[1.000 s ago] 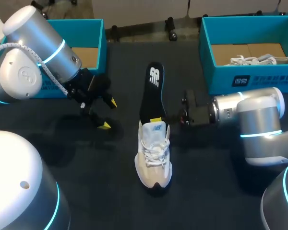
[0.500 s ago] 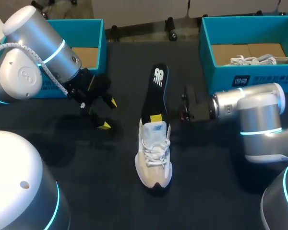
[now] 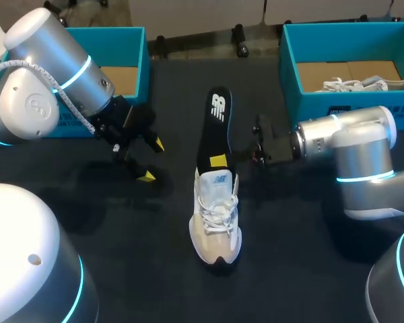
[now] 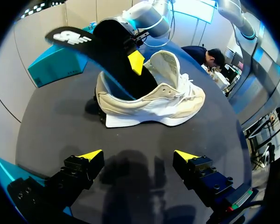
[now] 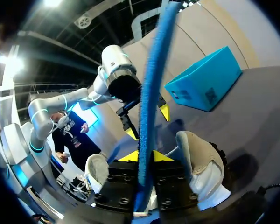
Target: Take the shoe out of the shoebox, open the shoe tongue, remove and reinsert the insole, then place the shoe into the shoebox
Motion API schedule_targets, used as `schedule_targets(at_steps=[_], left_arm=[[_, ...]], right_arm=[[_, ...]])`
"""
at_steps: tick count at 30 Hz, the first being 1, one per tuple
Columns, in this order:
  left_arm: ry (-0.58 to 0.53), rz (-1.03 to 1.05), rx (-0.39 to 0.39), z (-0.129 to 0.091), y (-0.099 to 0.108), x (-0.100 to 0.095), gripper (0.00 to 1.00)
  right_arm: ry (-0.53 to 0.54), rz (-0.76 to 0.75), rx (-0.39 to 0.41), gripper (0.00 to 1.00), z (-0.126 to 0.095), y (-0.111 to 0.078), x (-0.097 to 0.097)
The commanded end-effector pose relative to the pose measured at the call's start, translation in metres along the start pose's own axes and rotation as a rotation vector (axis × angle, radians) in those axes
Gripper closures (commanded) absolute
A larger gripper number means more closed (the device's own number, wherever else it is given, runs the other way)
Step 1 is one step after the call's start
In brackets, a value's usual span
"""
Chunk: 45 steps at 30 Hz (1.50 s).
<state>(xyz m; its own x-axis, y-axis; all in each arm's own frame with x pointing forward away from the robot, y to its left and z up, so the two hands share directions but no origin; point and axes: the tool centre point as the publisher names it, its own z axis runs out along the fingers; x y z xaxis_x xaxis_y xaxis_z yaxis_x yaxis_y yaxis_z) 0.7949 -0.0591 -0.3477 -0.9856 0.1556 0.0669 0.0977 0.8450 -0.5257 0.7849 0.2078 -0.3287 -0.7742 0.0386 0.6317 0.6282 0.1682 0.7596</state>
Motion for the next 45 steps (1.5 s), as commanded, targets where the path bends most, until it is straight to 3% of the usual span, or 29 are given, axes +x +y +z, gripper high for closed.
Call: schedule_targets(at_steps=[1,12,29,36,40,45], left_arm=[[-0.003,0.001,-0.002,0.000,0.000,0.001,0.00],[-0.003,0.001,-0.002,0.000,0.000,0.001,0.00],[-0.003,0.001,-0.002,0.000,0.000,0.001,0.00],[-0.003,0.001,-0.002,0.000,0.000,0.001,0.00],[-0.003,0.001,-0.002,0.000,0.000,0.001,0.00],[-0.003,0.001,-0.002,0.000,0.000,0.001,0.00]], right_arm=[[0.039,0.003,0.019,1.00,0.002,-0.002,-0.009],[0.096,0.041,0.058,1.00,0.006,-0.016,-0.010],[0.101,0.139,0.059,1.00,0.020,-0.049,0.008],[0.072,0.125,0.056,1.00,0.019,-0.045,0.012],[0.055,0.101,0.064,0.87,0.015,-0.036,0.012],[0.046,0.078,0.078,0.83,0.012,-0.025,0.010]])
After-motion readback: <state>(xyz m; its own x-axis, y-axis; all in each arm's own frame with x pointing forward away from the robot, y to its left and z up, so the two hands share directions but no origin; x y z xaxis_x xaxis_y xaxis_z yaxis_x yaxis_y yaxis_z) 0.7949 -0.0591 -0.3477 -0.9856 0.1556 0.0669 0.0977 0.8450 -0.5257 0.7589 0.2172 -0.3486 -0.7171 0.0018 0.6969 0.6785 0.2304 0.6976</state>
